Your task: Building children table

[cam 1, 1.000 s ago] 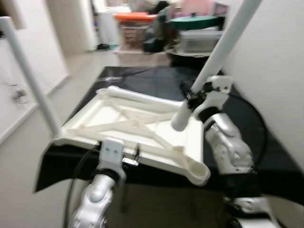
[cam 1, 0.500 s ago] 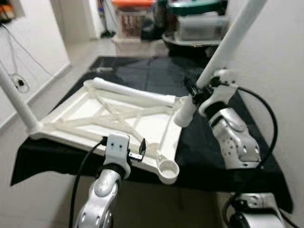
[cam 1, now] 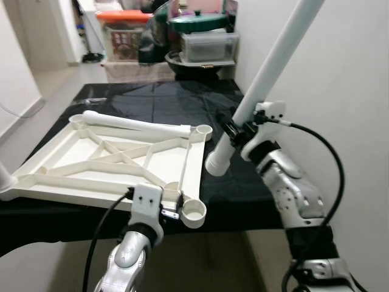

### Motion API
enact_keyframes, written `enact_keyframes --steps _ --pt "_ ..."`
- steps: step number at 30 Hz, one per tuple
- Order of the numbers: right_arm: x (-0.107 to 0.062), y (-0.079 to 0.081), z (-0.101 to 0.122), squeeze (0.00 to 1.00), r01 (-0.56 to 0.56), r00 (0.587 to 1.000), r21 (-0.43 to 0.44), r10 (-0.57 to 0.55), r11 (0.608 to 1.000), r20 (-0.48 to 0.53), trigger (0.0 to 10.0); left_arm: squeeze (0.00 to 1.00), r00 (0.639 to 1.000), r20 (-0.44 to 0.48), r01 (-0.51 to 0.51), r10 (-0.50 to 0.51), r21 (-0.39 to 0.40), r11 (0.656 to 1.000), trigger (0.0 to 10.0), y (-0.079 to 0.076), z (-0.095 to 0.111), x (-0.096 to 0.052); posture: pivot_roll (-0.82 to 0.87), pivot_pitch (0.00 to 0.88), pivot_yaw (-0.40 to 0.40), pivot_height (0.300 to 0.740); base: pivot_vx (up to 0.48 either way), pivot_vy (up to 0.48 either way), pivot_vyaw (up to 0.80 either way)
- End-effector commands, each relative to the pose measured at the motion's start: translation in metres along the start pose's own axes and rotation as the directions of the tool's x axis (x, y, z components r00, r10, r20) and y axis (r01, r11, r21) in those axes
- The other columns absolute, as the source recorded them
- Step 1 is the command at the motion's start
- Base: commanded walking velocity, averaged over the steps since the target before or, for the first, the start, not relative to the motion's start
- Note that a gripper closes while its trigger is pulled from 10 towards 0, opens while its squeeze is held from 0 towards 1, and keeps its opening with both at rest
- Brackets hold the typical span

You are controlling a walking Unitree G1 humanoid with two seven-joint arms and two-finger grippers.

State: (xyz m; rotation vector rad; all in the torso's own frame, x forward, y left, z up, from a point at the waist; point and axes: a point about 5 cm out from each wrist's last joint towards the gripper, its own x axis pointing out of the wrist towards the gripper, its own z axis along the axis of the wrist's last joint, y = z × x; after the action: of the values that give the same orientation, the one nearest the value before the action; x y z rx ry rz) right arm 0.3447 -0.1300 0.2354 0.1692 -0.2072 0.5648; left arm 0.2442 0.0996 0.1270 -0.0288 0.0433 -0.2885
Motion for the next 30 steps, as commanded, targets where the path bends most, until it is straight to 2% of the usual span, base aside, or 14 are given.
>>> enact_keyframes --steps 1,2,3,5,6,8,10,13,14,16,17,18,25,30 --pt "0.004 0.012 -0.004 0.00 -0.106 0.994 0.039 0.107 0.994 -0.028 10.0 0.00 0.999 -0.019 0.031 -0.031 -0.016 0.999 10.0 -0.001 -0.002 -0.004 0.04 0.033 -0.051 0.740 0.000 0.000 0.00" --pt "0.002 0.014 -0.007 0.00 -0.181 0.982 0.053 0.183 0.982 -0.053 10.0 0.00 0.998 -0.038 0.057 -0.058 -0.036 0.998 10.0 -0.004 -0.005 -0.007 0.04 0.041 -0.049 0.740 0.000 0.000 0.00" --pt "0.002 0.014 -0.007 0.00 -0.181 0.982 0.053 0.183 0.982 -0.053 10.0 0.00 0.998 -0.038 0.057 -0.058 -0.036 0.998 10.0 -0.004 -0.005 -0.007 0.04 0.041 -0.049 0.740 0.000 0.000 0.00" --pt "0.000 0.017 -0.011 0.00 -0.273 0.955 0.101 0.282 0.957 -0.089 10.0 0.00 0.994 -0.052 0.090 -0.093 -0.054 0.995 10.0 -0.006 -0.008 -0.011 0.05 0.044 -0.049 0.740 0.000 0.000 0.00" --pt "0.001 0.016 -0.010 0.00 -0.323 0.938 0.122 0.335 0.939 -0.094 10.0 0.00 0.994 -0.047 0.096 -0.099 -0.052 0.994 10.0 -0.005 -0.007 -0.017 0.05 0.072 -0.049 0.740 0.000 0.000 0.00" --pt "0.002 0.015 -0.008 0.00 -0.350 0.927 0.137 0.364 0.927 -0.093 10.0 0.00 0.994 -0.041 0.099 -0.101 -0.048 0.994 10.0 -0.004 -0.005 -0.020 0.05 0.072 -0.049 0.740 0.000 0.000 0.00" --pt "0.000 0.016 -0.007 0.00 -0.447 0.881 0.171 0.465 0.878 -0.091 10.0 0.00 0.989 -0.046 0.135 -0.138 -0.062 0.989 10.0 -0.006 -0.004 -0.033 0.07 0.102 -0.045 0.740 0.000 0.000 0.00" --pt "-0.001 0.016 -0.007 0.00 -0.481 0.860 0.182 0.502 0.857 -0.090 10.0 0.00 0.986 -0.051 0.153 -0.157 -0.071 0.986 10.0 -0.007 -0.004 -0.038 0.07 0.102 -0.045 0.740 0.000 0.000 0.00" --pt "-0.004 0.017 -0.007 0.00 -0.527 0.828 0.209 0.553 0.824 -0.093 10.0 0.00 0.981 -0.055 0.181 -0.186 -0.088 0.980 10.0 -0.011 -0.004 -0.044 0.08 0.124 -0.041 0.740 0.000 0.000 0.00" --pt "-0.004 0.017 -0.007 0.00 -0.527 0.828 0.209 0.553 0.824 -0.093 10.0 0.00 0.981 -0.055 0.181 -0.186 -0.088 0.980 10.0 -0.011 -0.004 -0.044 0.08 0.124 -0.041 0.740 0.000 0.000 0.00" --pt "-0.009 0.016 -0.008 0.00 -0.580 0.787 0.223 0.610 0.784 -0.097 10.0 0.00 0.978 -0.063 0.194 -0.201 -0.096 0.976 10.0 -0.013 -0.004 -0.049 0.08 0.134 -0.041 0.740 0.000 0.000 0.00" --pt "-0.016 0.013 -0.008 0.00 -0.645 0.728 0.240 0.679 0.726 -0.094 10.0 0.00 0.974 -0.071 0.208 -0.217 -0.109 0.972 10.0 -0.017 -0.003 -0.054 0.09 0.150 -0.037 0.740 0.000 0.000 0.00" --pt "-0.024 0.006 -0.011 0.00 -0.689 0.678 0.262 0.729 0.676 -0.094 10.0 0.00 0.969 -0.085 0.223 -0.233 -0.115 0.968 10.0 -0.018 -0.001 -0.060 0.10 0.156 -0.035 0.740 0.000 0.000 0.00" --pt "-0.023 0.005 -0.019 0.00 -0.676 0.687 0.234 0.712 0.699 -0.146 10.0 0.00 0.969 -0.088 0.223 -0.233 -0.104 0.969 10.0 -0.018 0.000 -0.063 0.10 0.153 -0.035 0.740 0.000 0.000 0.00"
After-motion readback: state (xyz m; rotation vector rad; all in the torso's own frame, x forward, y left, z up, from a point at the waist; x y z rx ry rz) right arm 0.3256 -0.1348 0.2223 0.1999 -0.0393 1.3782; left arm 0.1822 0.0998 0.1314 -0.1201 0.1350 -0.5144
